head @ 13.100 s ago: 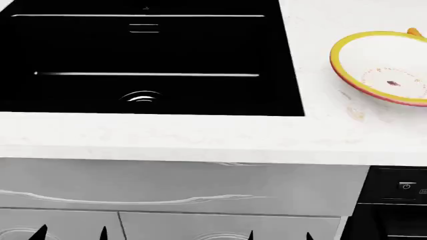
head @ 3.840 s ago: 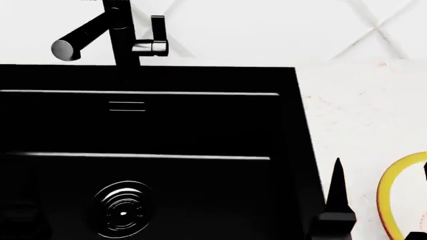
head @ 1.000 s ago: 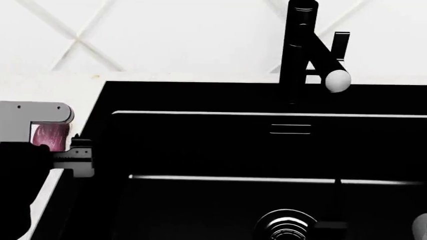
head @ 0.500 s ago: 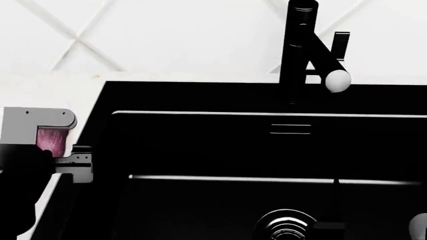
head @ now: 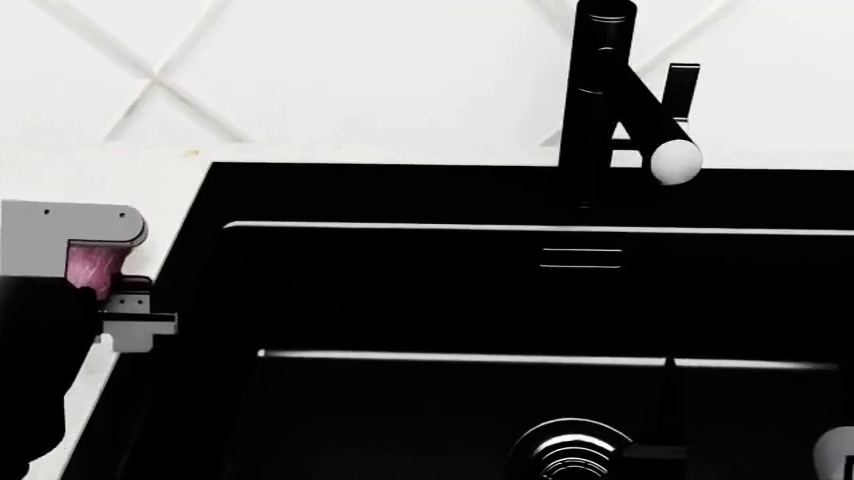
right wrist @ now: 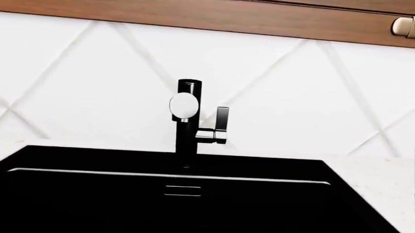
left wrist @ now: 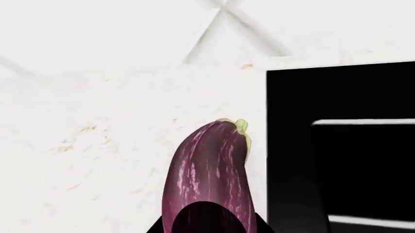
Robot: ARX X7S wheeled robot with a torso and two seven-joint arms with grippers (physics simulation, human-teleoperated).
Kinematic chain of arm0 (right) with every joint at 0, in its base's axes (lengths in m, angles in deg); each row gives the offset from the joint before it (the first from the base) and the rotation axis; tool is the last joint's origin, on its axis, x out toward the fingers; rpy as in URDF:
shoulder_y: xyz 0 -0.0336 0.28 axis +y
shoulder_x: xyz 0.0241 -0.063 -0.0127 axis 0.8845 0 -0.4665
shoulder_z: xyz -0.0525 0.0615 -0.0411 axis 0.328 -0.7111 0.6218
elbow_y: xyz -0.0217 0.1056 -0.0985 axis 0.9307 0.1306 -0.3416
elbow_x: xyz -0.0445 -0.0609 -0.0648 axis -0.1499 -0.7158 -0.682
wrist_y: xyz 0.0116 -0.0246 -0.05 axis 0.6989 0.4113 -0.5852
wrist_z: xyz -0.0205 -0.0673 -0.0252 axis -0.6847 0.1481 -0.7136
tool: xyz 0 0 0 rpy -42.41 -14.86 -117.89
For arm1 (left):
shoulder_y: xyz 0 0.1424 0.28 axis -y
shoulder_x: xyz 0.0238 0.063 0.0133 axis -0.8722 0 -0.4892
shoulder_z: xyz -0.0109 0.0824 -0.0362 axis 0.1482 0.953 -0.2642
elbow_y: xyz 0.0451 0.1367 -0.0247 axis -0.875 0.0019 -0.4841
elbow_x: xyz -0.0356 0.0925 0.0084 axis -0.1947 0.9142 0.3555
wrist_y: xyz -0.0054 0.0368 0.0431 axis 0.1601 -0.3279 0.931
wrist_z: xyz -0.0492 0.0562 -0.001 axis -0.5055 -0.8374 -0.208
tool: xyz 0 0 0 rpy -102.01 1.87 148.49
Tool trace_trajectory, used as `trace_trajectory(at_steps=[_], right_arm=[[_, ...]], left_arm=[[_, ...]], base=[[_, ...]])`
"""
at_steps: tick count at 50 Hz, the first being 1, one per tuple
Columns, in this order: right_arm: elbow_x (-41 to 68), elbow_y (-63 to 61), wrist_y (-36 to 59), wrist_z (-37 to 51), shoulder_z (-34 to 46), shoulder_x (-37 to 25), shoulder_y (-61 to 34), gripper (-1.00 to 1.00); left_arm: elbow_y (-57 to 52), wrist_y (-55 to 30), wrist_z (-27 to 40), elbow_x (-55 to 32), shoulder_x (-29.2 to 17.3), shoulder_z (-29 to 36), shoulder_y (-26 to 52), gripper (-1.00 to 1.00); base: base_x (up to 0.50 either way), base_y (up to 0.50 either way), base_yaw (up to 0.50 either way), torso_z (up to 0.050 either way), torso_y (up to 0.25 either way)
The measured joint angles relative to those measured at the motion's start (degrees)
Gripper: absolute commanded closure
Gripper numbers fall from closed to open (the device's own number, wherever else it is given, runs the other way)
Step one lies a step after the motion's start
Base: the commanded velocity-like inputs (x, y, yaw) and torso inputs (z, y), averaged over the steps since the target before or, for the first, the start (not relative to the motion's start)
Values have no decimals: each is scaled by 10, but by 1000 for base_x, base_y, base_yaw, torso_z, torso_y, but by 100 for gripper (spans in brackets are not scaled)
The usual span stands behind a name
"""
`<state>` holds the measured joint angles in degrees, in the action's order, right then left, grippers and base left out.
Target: There is a mixed pile of frozen fruits and vegetables on the counter. Locate all the frozen vegetables and place the items in a bowl on the counter. Take all the frozen fruits and defrost them in a running sink.
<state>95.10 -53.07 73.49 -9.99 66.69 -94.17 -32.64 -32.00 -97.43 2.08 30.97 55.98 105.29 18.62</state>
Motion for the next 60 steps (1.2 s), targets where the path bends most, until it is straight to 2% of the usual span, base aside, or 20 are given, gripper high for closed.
trace_trajectory(at_steps=[11,26,32,43,60], right_arm=[[3,-5,-3,6,-5,-5,1,-100],[13,-7,-6,18,-5,-9,-3,-100],[12,-8,-6,27,1,-6,-10,-100],[15,-12,-7,37,5,-6,-14,-100],[16,-18,-16,42,-4,-13,-9,-100]], left_arm=[[-154,-49,28,-32,-22,-33,-45,100],[-473,-175,81,-144,-59,-138,-149,100],[-562,-211,92,-195,-62,-198,-192,100],[-636,-234,101,-237,-68,-242,-236,100],[-667,-234,111,-250,-77,-247,-259,100]], base=[[0,0,0,0,1],[0,0,0,0,0],[-493,-1,0,0,2],[-492,-24,0,0,0],[0,-492,0,0,0]])
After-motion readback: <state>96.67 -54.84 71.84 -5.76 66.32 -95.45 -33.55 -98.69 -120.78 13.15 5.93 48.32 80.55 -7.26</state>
